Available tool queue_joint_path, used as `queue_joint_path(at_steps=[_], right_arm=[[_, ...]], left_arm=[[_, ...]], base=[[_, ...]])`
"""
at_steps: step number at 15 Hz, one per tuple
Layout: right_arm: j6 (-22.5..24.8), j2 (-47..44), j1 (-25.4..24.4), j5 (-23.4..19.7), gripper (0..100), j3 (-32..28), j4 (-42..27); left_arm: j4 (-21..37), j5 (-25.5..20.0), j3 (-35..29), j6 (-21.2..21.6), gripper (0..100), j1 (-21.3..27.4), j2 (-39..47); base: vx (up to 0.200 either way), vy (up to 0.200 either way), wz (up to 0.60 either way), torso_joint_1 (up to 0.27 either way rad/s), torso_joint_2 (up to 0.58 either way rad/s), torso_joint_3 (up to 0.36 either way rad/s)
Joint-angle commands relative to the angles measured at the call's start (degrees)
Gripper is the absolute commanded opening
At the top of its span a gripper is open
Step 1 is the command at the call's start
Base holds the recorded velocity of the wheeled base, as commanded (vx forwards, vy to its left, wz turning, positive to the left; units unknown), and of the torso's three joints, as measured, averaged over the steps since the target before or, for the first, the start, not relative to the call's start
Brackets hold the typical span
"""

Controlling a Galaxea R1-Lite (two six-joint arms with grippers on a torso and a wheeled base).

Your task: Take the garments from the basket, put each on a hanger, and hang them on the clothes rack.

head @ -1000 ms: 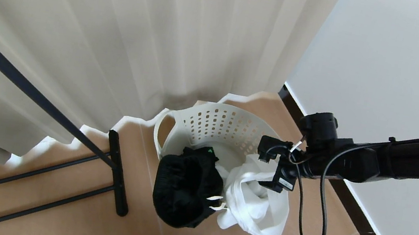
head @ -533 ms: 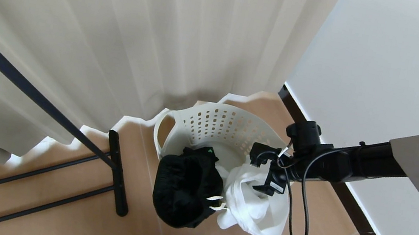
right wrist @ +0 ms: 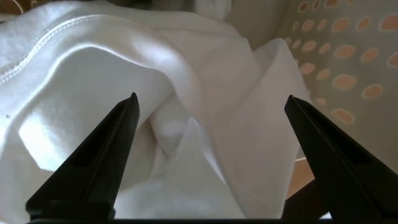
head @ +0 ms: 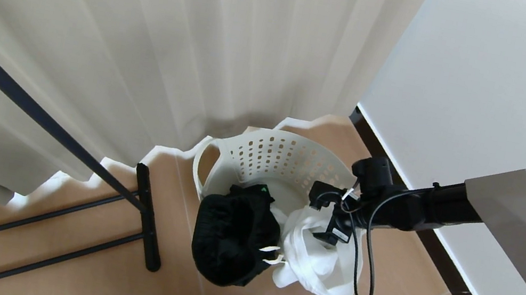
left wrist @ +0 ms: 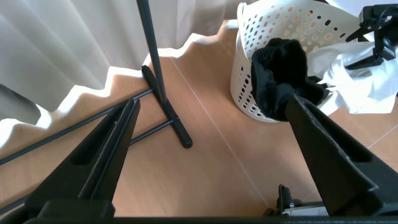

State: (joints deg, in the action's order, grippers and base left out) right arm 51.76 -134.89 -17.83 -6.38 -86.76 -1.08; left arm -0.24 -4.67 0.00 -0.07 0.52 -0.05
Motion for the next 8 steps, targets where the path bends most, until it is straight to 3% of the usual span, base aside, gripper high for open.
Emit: queue_joint_path(at_steps=[1,5,6,8], right_arm=[[-0.70,-0.81,-0.01,-0.04,100,-0.69,0.03],[-1.58,-1.17,-0.09,-0.04,100,-1.13,0.91],[-1.84,-1.69,-0.09,-0.04,0,-1.13,1.79],[-2.10,-1.87,-0.18,0.14,0,-1.13,1.96]], left_arm=[[-0.02,0.01,0.00,-0.01,100,0.00,0.05],[-0.02,0.01,0.00,-0.01,100,0.00,0.05],[-0.02,0.01,0.00,-0.01,100,0.00,0.05],[-0.02,0.01,0.00,-0.01,100,0.00,0.05]], base=[[0.000,0.000,0.00,0.000,0.00,0.000],[0.000,0.000,0.00,0.000,0.00,0.000],[0.000,0.000,0.00,0.000,0.00,0.000],[0.000,0.000,0.00,0.000,0.00,0.000]])
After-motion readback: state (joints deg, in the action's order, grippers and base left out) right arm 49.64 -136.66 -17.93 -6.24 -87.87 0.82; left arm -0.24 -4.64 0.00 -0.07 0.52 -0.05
